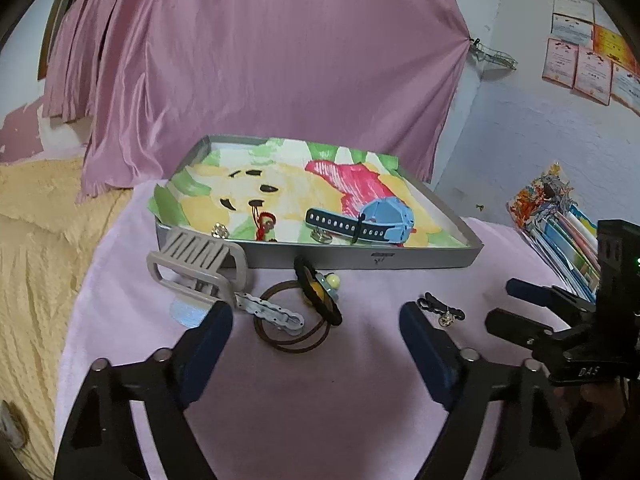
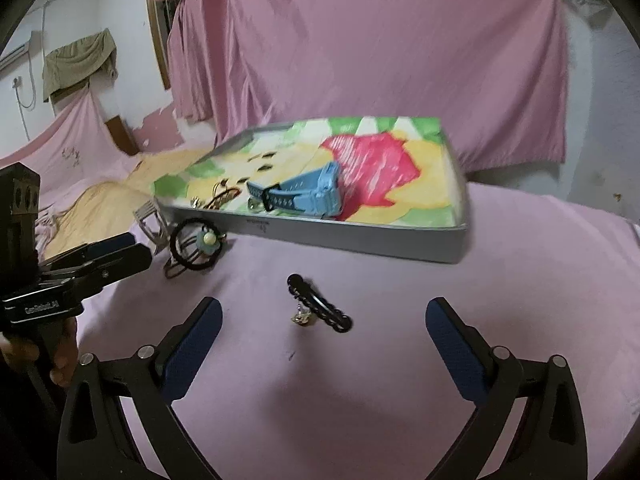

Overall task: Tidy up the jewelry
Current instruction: 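Reach the right gripper toward the black keychain and close on it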

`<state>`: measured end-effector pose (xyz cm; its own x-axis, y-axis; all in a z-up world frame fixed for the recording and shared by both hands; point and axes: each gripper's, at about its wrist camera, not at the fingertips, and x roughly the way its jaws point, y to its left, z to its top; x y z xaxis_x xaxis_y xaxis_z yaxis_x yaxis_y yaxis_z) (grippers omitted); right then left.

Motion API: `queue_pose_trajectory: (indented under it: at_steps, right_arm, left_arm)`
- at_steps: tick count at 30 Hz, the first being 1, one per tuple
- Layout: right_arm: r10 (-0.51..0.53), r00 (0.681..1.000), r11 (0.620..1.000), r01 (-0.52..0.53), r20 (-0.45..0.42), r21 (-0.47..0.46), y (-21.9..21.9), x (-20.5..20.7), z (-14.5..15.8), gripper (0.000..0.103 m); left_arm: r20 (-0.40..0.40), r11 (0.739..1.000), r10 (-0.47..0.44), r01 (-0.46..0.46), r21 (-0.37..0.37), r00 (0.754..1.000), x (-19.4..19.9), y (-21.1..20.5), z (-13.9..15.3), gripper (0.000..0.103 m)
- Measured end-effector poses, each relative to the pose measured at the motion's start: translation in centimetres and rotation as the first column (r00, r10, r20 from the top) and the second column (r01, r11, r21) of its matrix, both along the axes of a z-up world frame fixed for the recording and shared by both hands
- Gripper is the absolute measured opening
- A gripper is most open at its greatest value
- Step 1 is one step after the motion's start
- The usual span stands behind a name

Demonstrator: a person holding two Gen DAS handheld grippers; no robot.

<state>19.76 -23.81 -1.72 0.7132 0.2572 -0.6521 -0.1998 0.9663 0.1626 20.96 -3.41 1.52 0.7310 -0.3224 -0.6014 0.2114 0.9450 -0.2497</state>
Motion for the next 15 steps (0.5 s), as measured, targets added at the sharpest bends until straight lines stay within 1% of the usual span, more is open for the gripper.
queue_pose_trajectory:
  at_steps: [1, 2, 4, 5, 6, 7, 9, 10, 12, 14, 15]
  right_arm:
    - [0.010, 1.000, 1.000, -0.010, -0.018, 0.004, 0.2, 0.4, -0.2, 0.086]
    - [0.014, 1.000, 1.000, -0.014, -0.025, 0.005, 0.3, 0.5, -0.3, 0.083]
    - [0.027, 0.999, 1.000, -0.027, -0.047, 0.004, 0.7, 0.8, -0.7, 0.071]
    - [0.029, 0.998, 1.000, -0.029, -0.053, 0.003, 0.8, 0.8, -0.7, 0.068]
    - [0.034, 0.998, 0.999, -0.034, -0.062, 0.006, 0.9, 0.9, -0.8, 0.064]
    - [0.042, 0.997, 0.999, -0.042, -0.072, 0.011, 1.1, 0.9, -1.0, 0.062]
    - [0.049, 0.995, 0.999, -0.047, -0.084, 0.018, 1.3, 0.8, -1.2, 0.059]
    - [0.053, 0.994, 0.998, -0.051, -0.092, 0.024, 1.4, 0.8, -1.3, 0.053]
    - [0.064, 0.992, 0.998, -0.060, -0.106, 0.034, 1.5, 0.8, -1.6, 0.046]
    - [0.069, 0.991, 0.997, -0.066, -0.118, 0.032, 1.6, 0.9, -1.8, 0.044]
    - [0.073, 0.989, 0.997, -0.070, -0.128, 0.031, 1.9, 1.0, -2.0, 0.041]
  left_arm:
    - [-0.010, 1.000, -0.002, 0.001, -0.006, 1.000, 0.2, 0.0, -0.1, 0.075]
    - [-0.018, 1.000, -0.002, 0.002, -0.011, 1.000, 0.3, 0.0, -0.2, 0.072]
    - [-0.030, 1.000, -0.004, 0.003, -0.016, 1.000, 0.6, 0.0, -0.3, 0.064]
    - [-0.036, 1.000, -0.006, 0.005, -0.019, 0.999, 0.8, 0.0, -0.4, 0.062]
    - [-0.040, 1.000, -0.009, 0.008, -0.021, 0.999, 0.8, -0.1, -0.4, 0.057]
    - [-0.044, 1.000, -0.013, 0.012, -0.022, 0.999, 0.9, -0.2, -0.4, 0.053]
    - [-0.047, 1.000, -0.022, 0.021, -0.019, 0.999, 1.1, -0.4, -0.5, 0.050]
    - [-0.047, 1.000, -0.027, 0.026, -0.017, 0.999, 1.2, -0.6, -0.5, 0.046]
    - [-0.055, 0.999, -0.038, 0.037, -0.016, 0.998, 1.4, -0.8, -0.6, 0.041]
    - [-0.064, 0.999, -0.045, 0.044, -0.019, 0.997, 1.6, -0.9, -0.7, 0.038]
    - [-0.066, 0.999, -0.044, 0.043, -0.021, 0.997, 1.7, -0.9, -0.7, 0.035]
